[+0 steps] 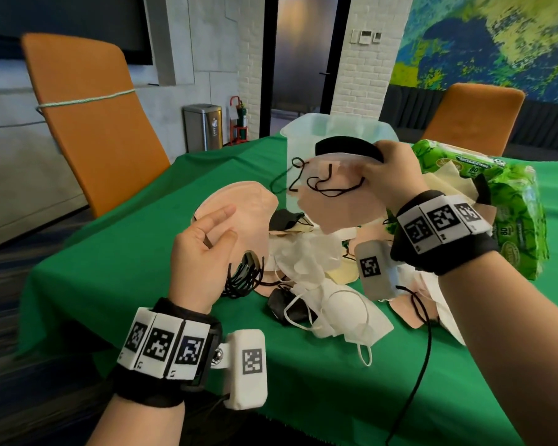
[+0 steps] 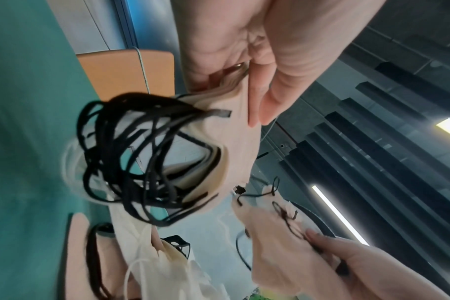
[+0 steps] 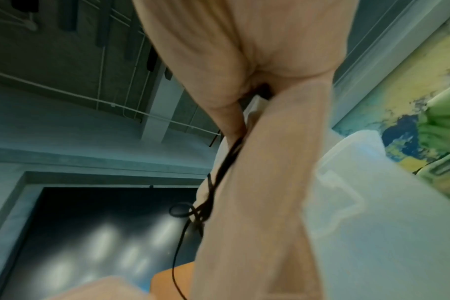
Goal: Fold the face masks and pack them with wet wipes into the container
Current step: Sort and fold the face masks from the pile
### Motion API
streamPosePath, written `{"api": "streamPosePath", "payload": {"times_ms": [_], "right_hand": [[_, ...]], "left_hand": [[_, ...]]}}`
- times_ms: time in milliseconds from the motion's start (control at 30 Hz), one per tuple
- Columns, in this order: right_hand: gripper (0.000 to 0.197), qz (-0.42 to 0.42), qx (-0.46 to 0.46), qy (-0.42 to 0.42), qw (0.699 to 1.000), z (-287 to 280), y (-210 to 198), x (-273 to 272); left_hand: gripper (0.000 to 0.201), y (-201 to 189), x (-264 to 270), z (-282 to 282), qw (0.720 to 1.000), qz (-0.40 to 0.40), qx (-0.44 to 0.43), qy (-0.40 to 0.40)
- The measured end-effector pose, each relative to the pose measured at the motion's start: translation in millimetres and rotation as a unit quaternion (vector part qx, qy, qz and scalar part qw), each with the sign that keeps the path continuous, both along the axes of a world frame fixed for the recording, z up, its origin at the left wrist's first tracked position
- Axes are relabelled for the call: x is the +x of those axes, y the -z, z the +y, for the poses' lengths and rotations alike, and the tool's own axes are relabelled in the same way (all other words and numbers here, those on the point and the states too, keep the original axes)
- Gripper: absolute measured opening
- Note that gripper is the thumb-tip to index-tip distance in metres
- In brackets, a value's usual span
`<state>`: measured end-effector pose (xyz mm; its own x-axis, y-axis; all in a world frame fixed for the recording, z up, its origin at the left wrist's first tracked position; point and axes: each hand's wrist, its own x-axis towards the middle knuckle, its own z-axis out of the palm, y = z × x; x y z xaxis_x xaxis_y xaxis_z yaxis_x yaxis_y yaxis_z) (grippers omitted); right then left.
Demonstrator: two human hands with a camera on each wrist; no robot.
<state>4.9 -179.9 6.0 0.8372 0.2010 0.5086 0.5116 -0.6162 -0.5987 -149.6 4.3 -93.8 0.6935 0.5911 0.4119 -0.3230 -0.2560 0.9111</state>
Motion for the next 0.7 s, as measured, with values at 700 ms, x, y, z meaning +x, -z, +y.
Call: {"api": "streamPosePath", "payload": {"times_ms": [700], "right_hand": [[0.043, 0.061, -0.032, -0.336, 0.939, 52, 35, -95]], "left_hand": [[0.041, -9, -1, -10, 0.980, -0.097, -0.111, 0.137]]}}
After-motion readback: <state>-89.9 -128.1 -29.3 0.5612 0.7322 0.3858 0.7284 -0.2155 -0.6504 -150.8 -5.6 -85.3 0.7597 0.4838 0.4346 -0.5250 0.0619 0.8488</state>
